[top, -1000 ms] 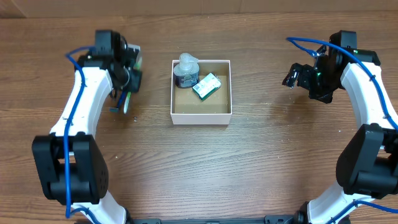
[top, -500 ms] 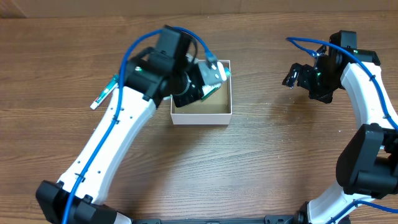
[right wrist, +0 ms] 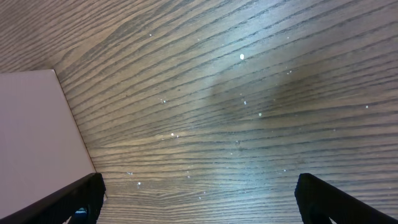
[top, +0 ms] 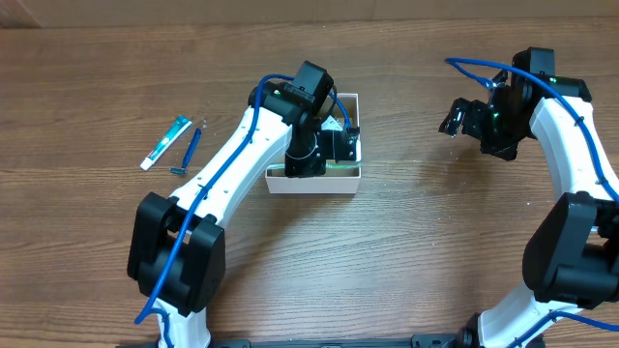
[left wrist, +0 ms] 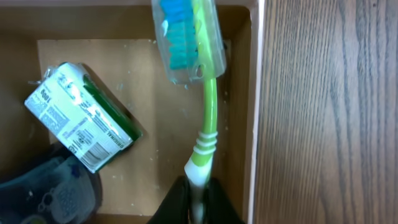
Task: Pack container
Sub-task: 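Carry the toothbrush into the box and release it, then move the left gripper to the toothpaste tube and grasp it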
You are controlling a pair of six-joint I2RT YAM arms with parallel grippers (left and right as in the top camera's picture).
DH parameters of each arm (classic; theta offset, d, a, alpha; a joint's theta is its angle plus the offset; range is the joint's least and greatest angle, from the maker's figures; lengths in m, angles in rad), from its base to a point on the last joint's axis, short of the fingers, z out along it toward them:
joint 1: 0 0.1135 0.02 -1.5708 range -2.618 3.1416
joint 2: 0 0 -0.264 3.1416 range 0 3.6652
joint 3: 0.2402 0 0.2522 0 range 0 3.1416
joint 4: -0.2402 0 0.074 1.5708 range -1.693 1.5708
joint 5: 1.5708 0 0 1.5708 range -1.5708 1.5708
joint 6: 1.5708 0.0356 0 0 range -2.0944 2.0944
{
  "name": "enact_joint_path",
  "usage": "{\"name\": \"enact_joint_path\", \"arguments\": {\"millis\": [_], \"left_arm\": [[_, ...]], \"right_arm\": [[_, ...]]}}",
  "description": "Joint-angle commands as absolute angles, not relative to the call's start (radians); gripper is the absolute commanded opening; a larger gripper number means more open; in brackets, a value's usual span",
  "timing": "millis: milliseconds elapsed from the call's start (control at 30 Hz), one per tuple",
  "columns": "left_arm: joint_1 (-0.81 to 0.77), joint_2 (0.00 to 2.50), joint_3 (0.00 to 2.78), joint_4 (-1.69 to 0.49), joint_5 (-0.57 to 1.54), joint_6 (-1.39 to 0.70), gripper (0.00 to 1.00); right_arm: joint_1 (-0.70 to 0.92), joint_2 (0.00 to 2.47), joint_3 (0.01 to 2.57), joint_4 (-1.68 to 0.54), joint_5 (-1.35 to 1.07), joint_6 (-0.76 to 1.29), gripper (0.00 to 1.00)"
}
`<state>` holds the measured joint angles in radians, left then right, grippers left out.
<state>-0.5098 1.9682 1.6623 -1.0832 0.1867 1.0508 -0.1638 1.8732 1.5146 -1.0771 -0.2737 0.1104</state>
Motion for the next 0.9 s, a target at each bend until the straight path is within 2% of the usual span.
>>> {"name": "enact_joint_path", "arguments": {"millis": [0, 67, 300, 367, 400, 433, 467, 500, 633, 700, 800, 867], "left_arm": [[-0.509, 1.980, 1.663, -1.064, 0.191, 1.088, 0.61], [-0.512, 1.980, 1.673, -1.039, 0.125, 1.068, 0.58], [-0.511, 1.897, 1.842, -1.043, 0.112, 0.902, 0.59], [-0.502, 1.850, 1.876, -1.045, 0.040, 0.748, 0.61], [-0.481, 1.803, 1.893, -1.061, -0.058, 0.606, 0.61], [-0.445, 1.764, 1.895, -1.075, -0.088, 0.533, 0.62], [-0.383, 1.727, 1.895, -1.085, -0.084, 0.447, 0.67], [-0.319, 1.710, 1.895, -1.086, -0.085, 0.371, 0.85], [-0.009, 1.750, 1.885, -1.073, -0.065, 0.198, 0.84], [0.096, 1.802, 1.885, -1.079, -0.011, 0.166, 0.84], [0.221, 1.931, 1.885, -1.093, 0.037, 0.164, 0.84], [0.243, 2.002, 1.885, -1.100, 0.091, 0.209, 0.86]], "right_arm": [[-0.164, 1.863, 1.526, -1.074, -0.282, 0.104, 1.00], [-0.164, 1.863, 1.526, -1.074, -0.282, 0.104, 1.00], [-0.164, 1.863, 1.526, -1.074, -0.282, 0.104, 1.00], [-0.164, 1.863, 1.526, -1.074, -0.282, 0.104, 1.00], [-0.164, 1.863, 1.526, -1.074, -0.282, 0.104, 1.00], [-0.164, 1.863, 1.526, -1.074, -0.282, 0.104, 1.00], [-0.164, 1.863, 1.526, -1.074, -0.282, 0.104, 1.00], [-0.164, 1.863, 1.526, -1.074, -0.282, 0.104, 1.00], [-0.164, 1.863, 1.526, -1.074, -0.282, 0.104, 1.00], [-0.164, 1.863, 1.526, -1.074, -0.282, 0.104, 1.00], [-0.164, 1.863, 1.526, -1.074, -0.282, 0.104, 1.00], [-0.164, 1.863, 1.526, -1.074, -0.282, 0.104, 1.00]]}}
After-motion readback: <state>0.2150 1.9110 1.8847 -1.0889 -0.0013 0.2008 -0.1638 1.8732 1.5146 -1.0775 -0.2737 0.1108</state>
